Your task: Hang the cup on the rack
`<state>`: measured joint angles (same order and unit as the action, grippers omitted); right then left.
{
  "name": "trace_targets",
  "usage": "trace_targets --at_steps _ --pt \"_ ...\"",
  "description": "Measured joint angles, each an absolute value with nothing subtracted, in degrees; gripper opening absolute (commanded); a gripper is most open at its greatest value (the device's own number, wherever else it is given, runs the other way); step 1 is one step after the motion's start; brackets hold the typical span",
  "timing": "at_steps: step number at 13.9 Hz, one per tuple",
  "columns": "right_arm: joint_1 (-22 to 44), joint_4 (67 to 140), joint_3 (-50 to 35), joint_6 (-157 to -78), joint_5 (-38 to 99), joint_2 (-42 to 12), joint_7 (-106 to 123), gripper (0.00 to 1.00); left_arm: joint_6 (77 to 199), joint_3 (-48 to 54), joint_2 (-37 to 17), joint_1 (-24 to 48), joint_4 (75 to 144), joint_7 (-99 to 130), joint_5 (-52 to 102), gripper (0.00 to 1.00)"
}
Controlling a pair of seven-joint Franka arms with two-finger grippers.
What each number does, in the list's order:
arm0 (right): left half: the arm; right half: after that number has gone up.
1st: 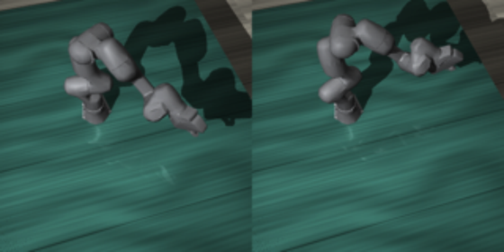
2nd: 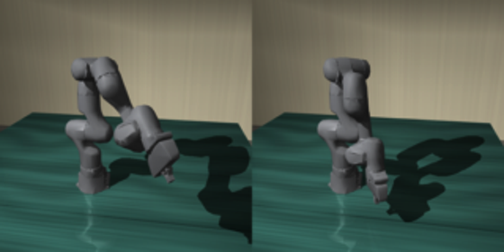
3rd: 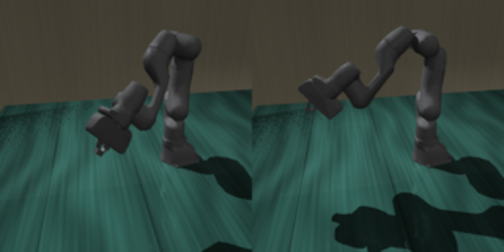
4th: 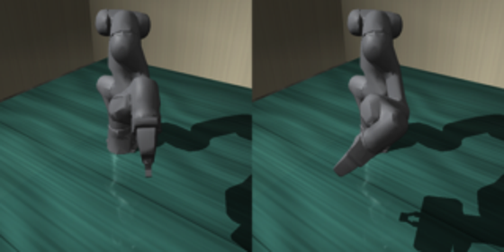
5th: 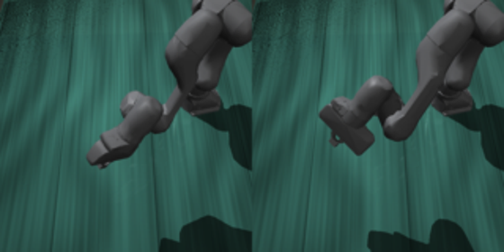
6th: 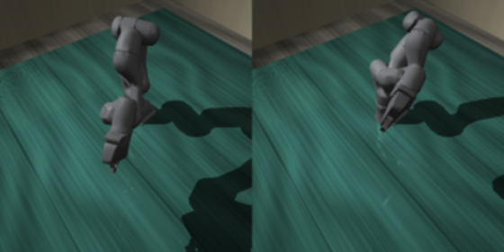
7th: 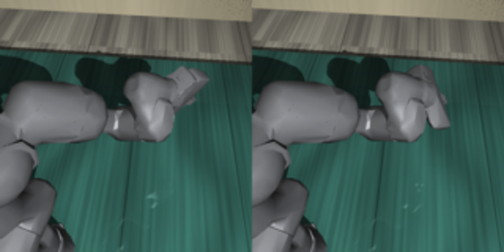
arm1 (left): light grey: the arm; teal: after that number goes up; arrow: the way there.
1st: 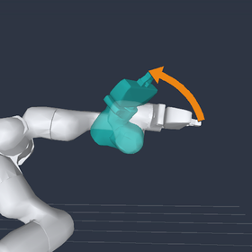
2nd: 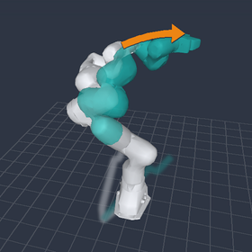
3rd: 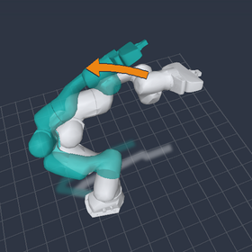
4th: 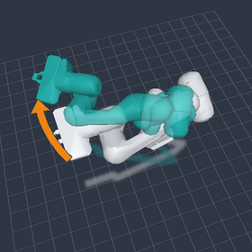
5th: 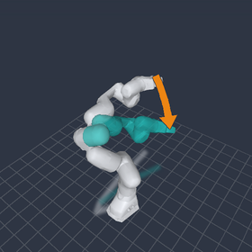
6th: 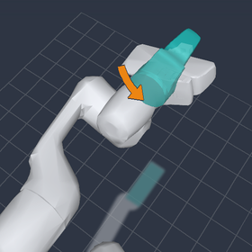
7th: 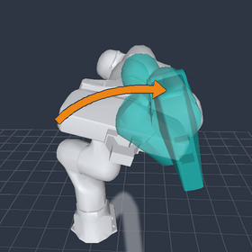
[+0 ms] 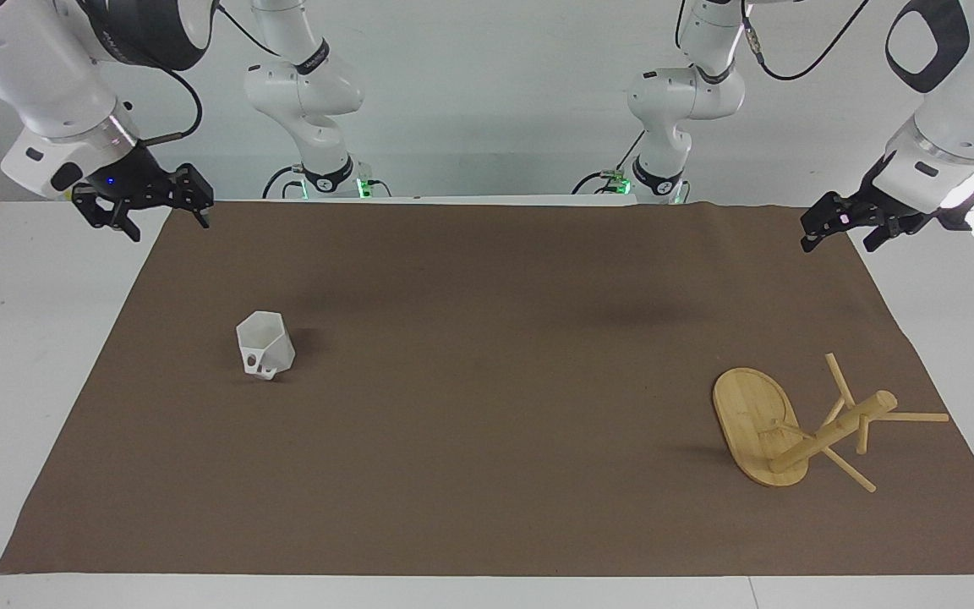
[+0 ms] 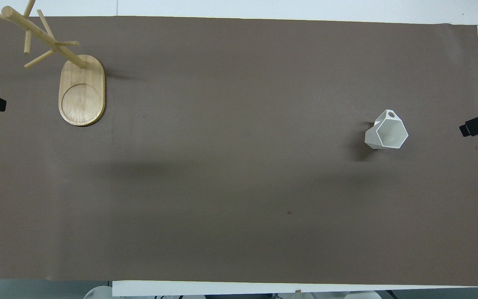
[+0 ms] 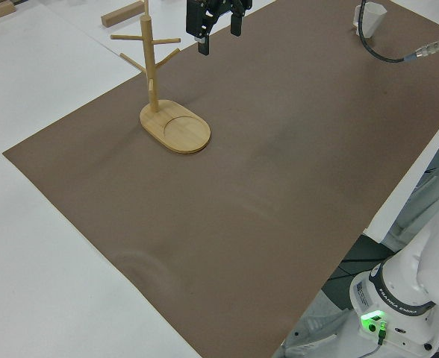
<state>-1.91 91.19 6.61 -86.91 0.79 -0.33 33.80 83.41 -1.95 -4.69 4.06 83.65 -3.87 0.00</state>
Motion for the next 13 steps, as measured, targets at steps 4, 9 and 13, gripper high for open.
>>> trace_targets --at_steps 4,9,13 --pt "-15.25 92.55 6.97 -88.68 17.14 -5.45 65.87 1.0 83.41 -1.95 -4.69 4.06 83.65 -3.87 0.0 1.0" --pt "-30.09 93.07 7.21 -82.93 38.86 -19.54 106.03 1.0 83.41 -1.95 -4.69 4.06 83.66 -3.87 0.0 1.0" --pt "-33.16 94.13 7.07 -78.19 50.17 -31.05 129.15 1.0 83.41 -1.95 -4.69 4.06 83.66 -3.87 0.0 1.0"
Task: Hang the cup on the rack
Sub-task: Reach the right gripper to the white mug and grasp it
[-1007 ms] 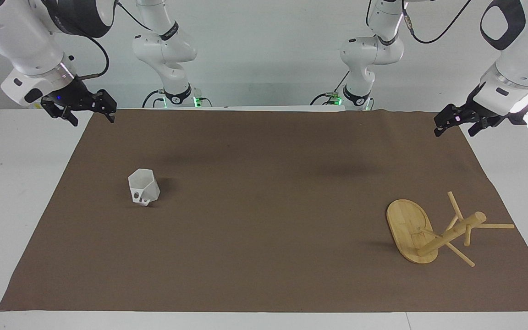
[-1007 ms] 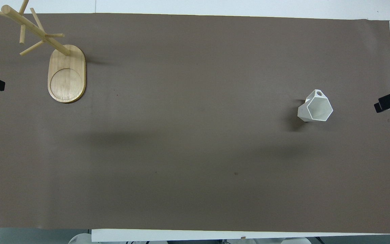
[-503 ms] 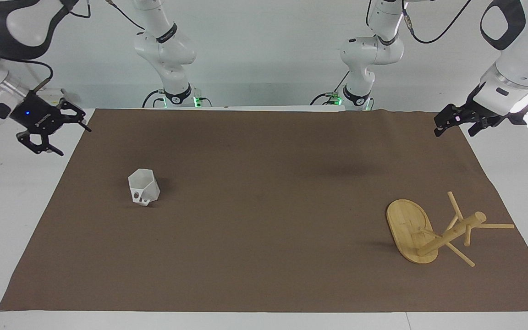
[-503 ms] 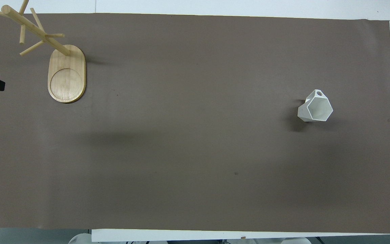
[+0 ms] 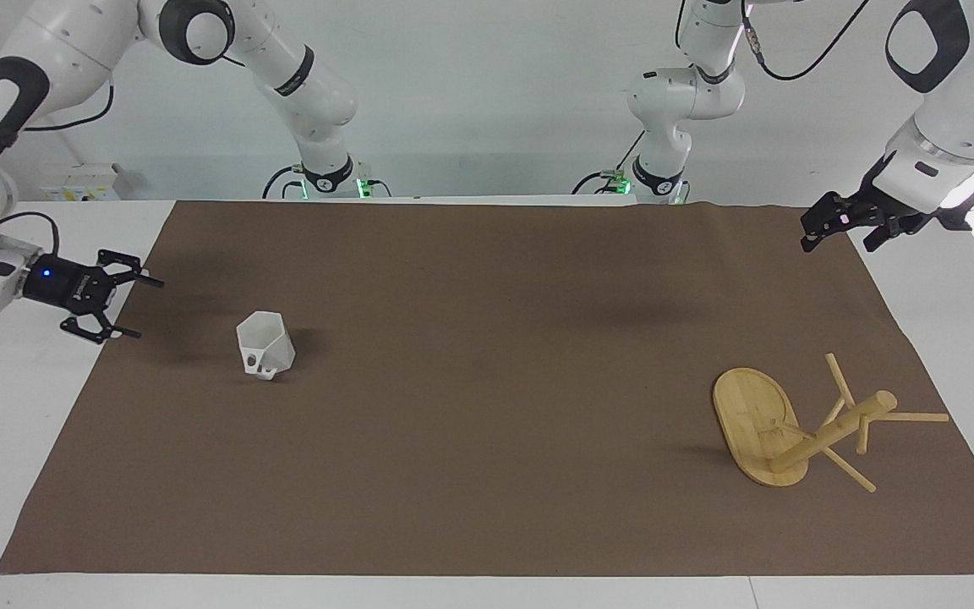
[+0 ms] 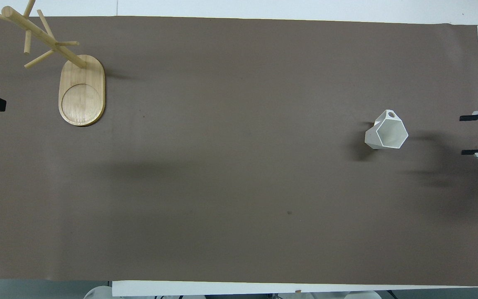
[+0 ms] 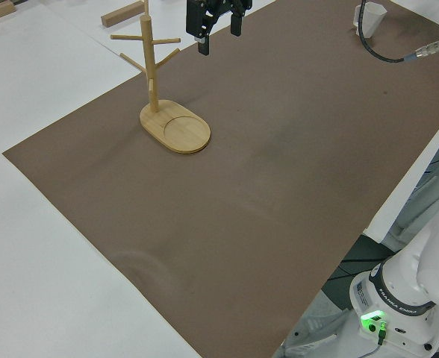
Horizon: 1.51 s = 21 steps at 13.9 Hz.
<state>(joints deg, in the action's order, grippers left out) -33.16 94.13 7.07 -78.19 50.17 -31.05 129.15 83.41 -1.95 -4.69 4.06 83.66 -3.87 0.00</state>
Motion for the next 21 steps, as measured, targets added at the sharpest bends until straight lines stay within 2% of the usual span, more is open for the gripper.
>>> trace_targets --at_steps 4,8,21 --pt "-30.62 98.75 6.39 -77.6 59.06 -36.63 138.47 1.0 83.41 -1.95 -4.69 4.06 83.66 -3.87 0.0 1.0" --pt "-26.87 104.51 6.39 -79.02 62.81 -36.27 142.91 1.0 83.41 -1.95 -4.69 4.06 83.66 -3.87 0.0 1.0" --pt "-23.92 111.02 6.39 -81.25 67.49 -34.58 146.74 1.0 83.36 -1.81 -4.69 4.07 83.66 -3.87 0.0 1.0"
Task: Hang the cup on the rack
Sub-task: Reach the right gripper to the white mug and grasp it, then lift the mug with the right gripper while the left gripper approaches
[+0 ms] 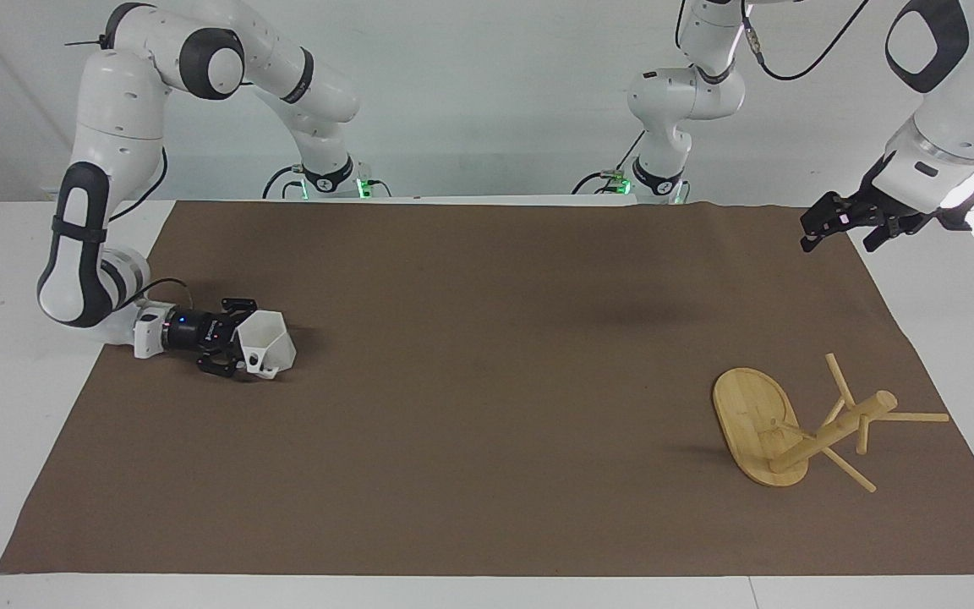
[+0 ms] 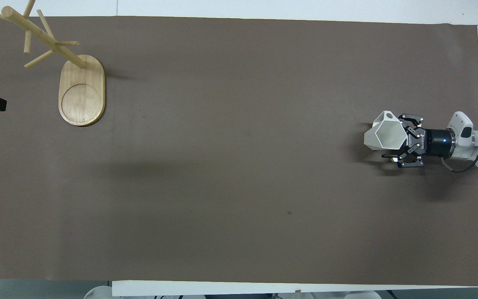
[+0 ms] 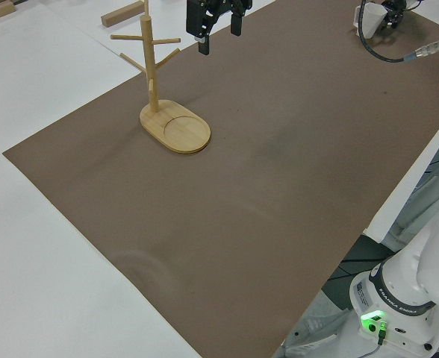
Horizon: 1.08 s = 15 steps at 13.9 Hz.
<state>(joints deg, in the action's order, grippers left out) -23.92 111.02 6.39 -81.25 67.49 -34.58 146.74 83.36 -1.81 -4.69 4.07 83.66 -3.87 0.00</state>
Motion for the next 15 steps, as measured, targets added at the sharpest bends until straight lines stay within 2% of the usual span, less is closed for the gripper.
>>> trace_targets --at_steps 11,12,13,14,15 --pt "-21.42 112.47 6.39 -82.65 70.22 -34.26 147.9 1.0 83.12 -1.77 -4.69 4.07 83.68 -3.87 0.0 1.0" --pt "-21.4 112.67 6.4 -82.65 70.26 -34.24 148.04 0.97 83.12 -1.79 -4.69 4.06 83.69 -3.87 0.0 1.0" --pt "-21.41 112.91 6.45 -82.65 70.29 -34.23 148.48 0.84 83.12 -1.81 -4.69 4.05 83.71 -3.87 0.0 1.0" --pt "-21.4 113.1 6.47 -82.65 70.31 -34.22 148.86 0.61 83.13 -1.84 -4.69 4.05 83.72 -3.87 0.0 1.0" --pt "-21.35 113.26 6.46 -82.65 70.32 -34.21 149.14 0.43 83.16 -1.85 -4.69 4.04 83.72 -3.87 0.0 1.0"
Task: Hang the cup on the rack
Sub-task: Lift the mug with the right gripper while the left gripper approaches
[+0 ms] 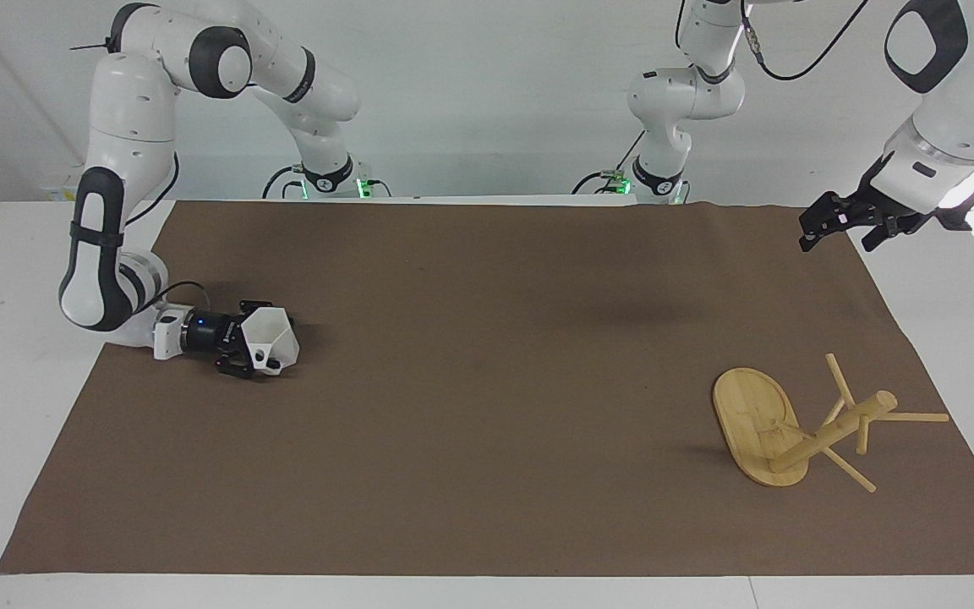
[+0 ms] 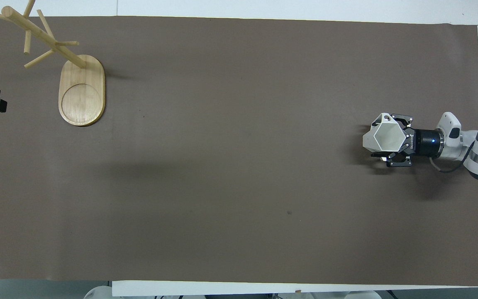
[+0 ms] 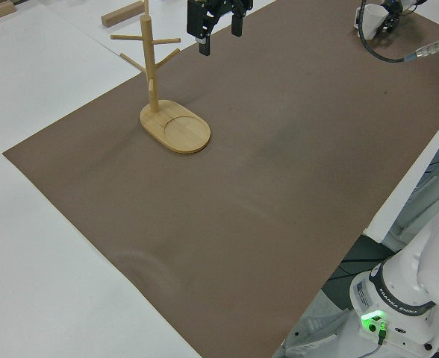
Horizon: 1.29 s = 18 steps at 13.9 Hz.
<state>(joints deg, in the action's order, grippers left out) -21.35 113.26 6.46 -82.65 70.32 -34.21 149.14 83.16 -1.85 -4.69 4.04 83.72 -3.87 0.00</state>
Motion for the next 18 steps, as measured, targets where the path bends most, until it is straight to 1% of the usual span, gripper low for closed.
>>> trace_targets --at_steps 1,2,5,7,9,11,13,14,16,18 --pt "-21.3 113.31 6.45 -82.65 70.34 -34.2 149.26 0.32 83.32 -1.85 -4.69 4.04 83.72 -3.87 0.0 1.0" --pt "-21.17 113.31 6.44 -82.66 70.4 -34.18 149.26 0.28 83.51 -1.86 -4.69 4.04 83.72 -3.87 0.0 1.0" --pt "-18.28 113.15 6.26 -82.67 73.56 -33.76 148.7 0.26 83.61 -1.95 -4.68 3.61 83.72 -3.87 -0.03 1.0" --pt "-13.02 112.77 5.83 -84.4 79.08 -32.34 145.07 0.26 83.68 -1.94 -4.68 3.39 83.73 -3.87 -0.03 1.0" --pt "-4.49 111.87 5.42 -90.62 86.13 -29.44 138.77 0.26 84.79 -1.58 -4.68 3.53 83.95 -3.87 -0.03 1.0" --pt "5.52 110.06 5.16 -100.85 91.0 -25.83 131.53 0.25 86.21 -1.27 -4.67 4.47 84.63 -2.67 -0.03 1.0" --pt "14.16 108.84 5.07 -107.52 96.42 -23.8 126.09 0.25 87.92 -1.03 -4.54 7.5 86.12 2.46 -0.03 1.0" --pt "17.83 108.54 5.07 -110.21 98.99 -23.6 124.8 0.25 88.95 -0.9 -4.45 9.55 87.07 5.37 -0.03 1.0" --pt "23.26 108.12 5.07 -116.03 102.66 -23.86 123.56 0.25 90.2 -0.67 -4.28 12.89 88.33 9.95 -0.04 1.0" --pt "26.61 107.43 5.1 -121.06 104.36 -24.18 123.57 0.26 91.1 -0.57 -3.95 14.88 89.27 12.96 -0.04 1.0"
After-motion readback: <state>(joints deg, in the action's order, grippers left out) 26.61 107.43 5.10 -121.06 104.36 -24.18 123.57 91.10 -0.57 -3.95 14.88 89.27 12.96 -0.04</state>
